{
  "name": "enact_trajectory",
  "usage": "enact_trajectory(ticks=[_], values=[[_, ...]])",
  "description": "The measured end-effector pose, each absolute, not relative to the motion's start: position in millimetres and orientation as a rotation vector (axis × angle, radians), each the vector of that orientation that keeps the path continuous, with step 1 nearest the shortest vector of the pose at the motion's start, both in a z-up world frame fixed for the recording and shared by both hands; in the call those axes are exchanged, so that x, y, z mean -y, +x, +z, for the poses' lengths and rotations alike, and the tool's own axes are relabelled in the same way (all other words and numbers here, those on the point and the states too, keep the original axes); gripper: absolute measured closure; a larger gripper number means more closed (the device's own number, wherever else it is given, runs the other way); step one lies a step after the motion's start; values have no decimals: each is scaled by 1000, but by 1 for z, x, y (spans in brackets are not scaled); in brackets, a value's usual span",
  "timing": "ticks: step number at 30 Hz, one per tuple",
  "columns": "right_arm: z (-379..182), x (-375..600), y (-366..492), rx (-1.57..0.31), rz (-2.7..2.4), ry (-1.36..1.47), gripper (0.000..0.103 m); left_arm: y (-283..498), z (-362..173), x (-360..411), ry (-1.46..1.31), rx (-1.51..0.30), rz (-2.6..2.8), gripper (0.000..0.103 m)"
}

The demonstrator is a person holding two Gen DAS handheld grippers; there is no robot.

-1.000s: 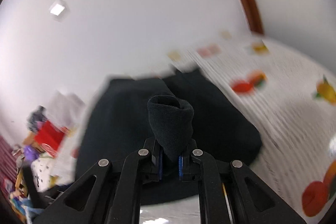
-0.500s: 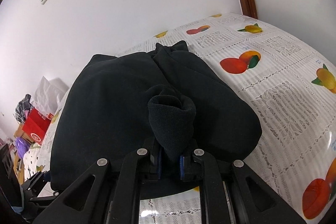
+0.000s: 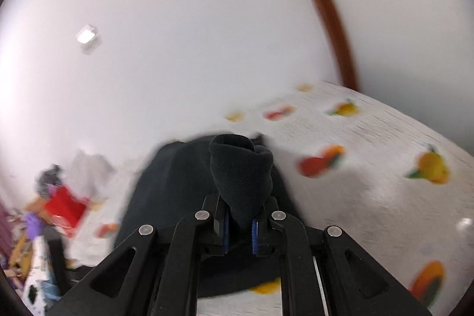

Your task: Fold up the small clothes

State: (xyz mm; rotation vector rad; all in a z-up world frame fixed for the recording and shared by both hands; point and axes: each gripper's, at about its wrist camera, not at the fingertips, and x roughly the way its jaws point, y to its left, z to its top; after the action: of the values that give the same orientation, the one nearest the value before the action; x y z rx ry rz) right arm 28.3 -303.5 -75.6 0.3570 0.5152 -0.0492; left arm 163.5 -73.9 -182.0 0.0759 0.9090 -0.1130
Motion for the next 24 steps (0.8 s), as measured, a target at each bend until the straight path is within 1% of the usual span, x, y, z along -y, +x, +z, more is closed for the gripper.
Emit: enact_trajectory(ticks=[3, 4, 6, 8, 10, 12, 13, 14, 15, 18, 21, 24], values=[[-111, 316, 48, -684, -76, 396, 92, 163, -182, 72, 65, -911, -120, 18], [-120, 319, 50, -706, -79, 407, 91, 163, -181, 72, 65, -910, -120, 18], [-116, 318, 48, -696, -82, 395, 89, 161, -180, 71, 69, -908, -124, 19], [-110, 320, 45, -705, -83, 398, 85, 154, -177, 67, 81, -899, -127, 21], [-109, 319, 43, -715, -101, 382, 74, 148, -176, 66, 98, -881, -127, 28], [-112, 316, 44, -723, -120, 340, 72, 142, -173, 64, 91, -869, -154, 47], [-114, 315, 46, -728, -126, 320, 72, 141, -172, 64, 82, -870, -172, 54], [-115, 315, 49, -740, -120, 315, 74, 141, -171, 64, 68, -877, -201, 75], [-115, 315, 52, -741, -92, 326, 86, 141, -171, 65, 52, -881, -217, 84], [-114, 306, 61, -748, -104, 294, 88, 139, -167, 62, 40, -864, -199, 89], [-114, 292, 73, -758, -91, 253, 88, 134, -163, 54, 10, -860, -188, 90], [-113, 280, 80, -766, -19, 288, 88, 129, -162, 38, 29, -863, -146, 90]])
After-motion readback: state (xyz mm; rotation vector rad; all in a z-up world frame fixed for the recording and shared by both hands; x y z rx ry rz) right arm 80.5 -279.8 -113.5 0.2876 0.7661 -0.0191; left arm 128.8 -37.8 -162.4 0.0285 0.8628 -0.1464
